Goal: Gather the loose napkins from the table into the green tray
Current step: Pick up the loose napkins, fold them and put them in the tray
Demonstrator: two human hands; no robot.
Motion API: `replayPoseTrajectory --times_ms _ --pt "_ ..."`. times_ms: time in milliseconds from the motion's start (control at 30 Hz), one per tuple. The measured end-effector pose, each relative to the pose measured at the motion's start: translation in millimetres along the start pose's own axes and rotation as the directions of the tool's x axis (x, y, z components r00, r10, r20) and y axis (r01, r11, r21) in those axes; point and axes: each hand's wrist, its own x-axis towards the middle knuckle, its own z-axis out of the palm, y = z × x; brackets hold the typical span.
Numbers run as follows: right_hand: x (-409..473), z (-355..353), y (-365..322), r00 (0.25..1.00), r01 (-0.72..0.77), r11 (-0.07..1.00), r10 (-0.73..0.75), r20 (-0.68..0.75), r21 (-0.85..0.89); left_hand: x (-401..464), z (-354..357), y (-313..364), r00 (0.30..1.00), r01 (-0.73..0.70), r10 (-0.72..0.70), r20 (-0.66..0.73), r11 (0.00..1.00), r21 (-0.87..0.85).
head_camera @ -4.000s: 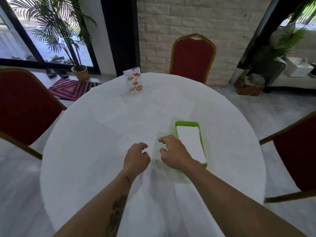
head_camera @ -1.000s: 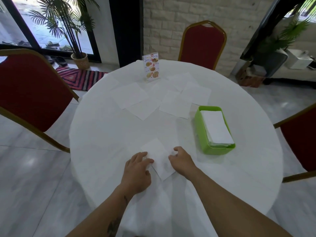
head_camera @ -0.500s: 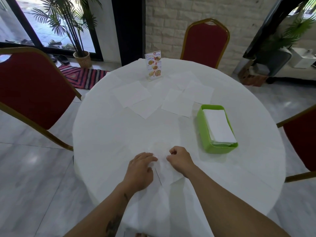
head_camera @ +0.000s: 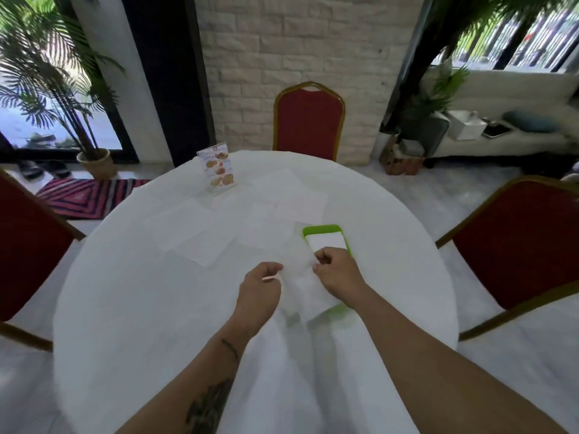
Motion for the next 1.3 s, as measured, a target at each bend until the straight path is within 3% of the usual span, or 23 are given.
replayPoseTrajectory --times_ms 100,267,467,567,667,733,833,967,1133,1300 --pt "20.6 -28.8 12.1 0.998 -0.058 0.998 0.058 -0.040 0.000 10.7 25.0 13.9 0.999 -0.013 0.011 0.044 0.999 0.042" --pt "51.3 -47.1 41.2 0.986 -0.159 0.986 0.161 -0.034 0.048 19.4 59.4 14.7 0.990 -0.040 0.004 0.142 0.965 0.257" --pt "77.5 -43.5 56.7 0.983 -0.181 0.982 0.182 -0.026 0.046 26.1 85.2 6.2 0.970 -0.221 0.147 0.192 0.860 0.460" --pt "76.4 -42.6 53.2 0.997 -0.079 0.980 0.075 -0.025 -0.185 33.7 91.6 2.0 0.962 -0.269 0.192 0.192 0.771 0.578" --pt "68.7 -39.8 56.6 0.982 0.166 0.800 -0.185 0.025 -0.576 37.4 97.2 -0.2 0.971 -0.238 0.164 0.173 0.704 0.669" --pt "63.0 -38.3 60.0 0.945 0.320 0.704 -0.285 0.161 -0.634 39.3 99.4 -0.7 0.976 -0.216 0.133 0.172 0.668 0.712" --pt "57.2 -37.2 69.7 0.891 0.451 0.625 -0.279 0.357 -0.637 42.0 100.8 -0.4 0.980 -0.197 0.109 0.168 0.682 0.705" --pt "62.0 -41.4 64.8 0.898 0.436 0.616 -0.254 0.359 -0.656 44.5 97.4 1.8 0.981 -0.192 0.128 0.149 0.774 0.603" --pt "77.6 -31.8 27.4 0.907 0.414 0.757 -0.293 0.303 -0.506 50.8 65.5 6.2 0.985 -0.124 0.162 -0.066 0.911 0.392" --pt "79.8 20.0 -16.2 0.895 0.411 0.861 -0.320 0.310 -0.300 70.5 0.4 -10.1 0.969 0.028 0.047 -0.242 0.954 0.299"
